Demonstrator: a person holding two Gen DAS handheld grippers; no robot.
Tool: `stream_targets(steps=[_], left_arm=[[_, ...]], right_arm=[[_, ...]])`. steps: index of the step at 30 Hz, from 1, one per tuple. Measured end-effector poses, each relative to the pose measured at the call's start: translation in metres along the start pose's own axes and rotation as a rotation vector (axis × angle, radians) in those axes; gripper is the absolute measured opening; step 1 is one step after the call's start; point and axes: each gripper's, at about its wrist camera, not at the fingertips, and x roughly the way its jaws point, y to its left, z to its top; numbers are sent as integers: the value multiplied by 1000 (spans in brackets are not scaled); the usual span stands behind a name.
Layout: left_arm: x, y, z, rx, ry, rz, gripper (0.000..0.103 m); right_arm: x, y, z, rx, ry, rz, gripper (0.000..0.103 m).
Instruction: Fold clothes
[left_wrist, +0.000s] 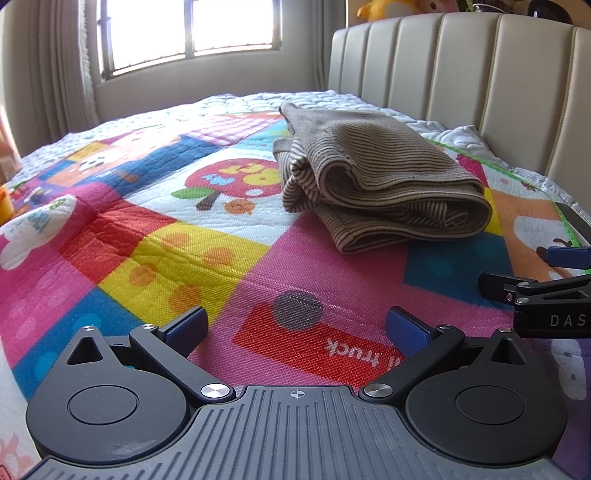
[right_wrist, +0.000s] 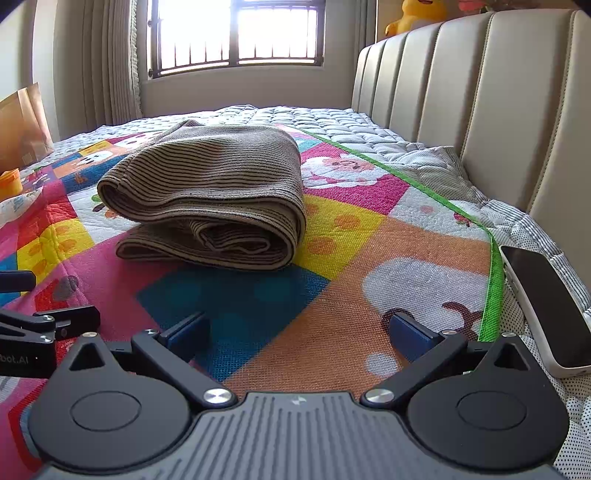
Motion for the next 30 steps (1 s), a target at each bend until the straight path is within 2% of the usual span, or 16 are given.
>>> stream_targets(steps=[11,16,20,23,26,30], left_arm=[[1,-2,1,10,7,6,103],[0,2,1,-15,3,-15,103],[0,3,6,-31,43,-19,103],[-2,0,10,-57,90,8,103],[-2,-2,7,-80,72,28,103],[-6,5,2,-113,32,-1,103]], right_arm=[[0,1,0,-1,0,-2,103],[-1,4,-1,-11,-3,-11,103],[0,4,-1,-16,-4,-15,103],[0,4,-1,-16,-5,-15,103],[1,4,0,-17,-5,-16,103],[1,4,0,-17,-5,-16,103]])
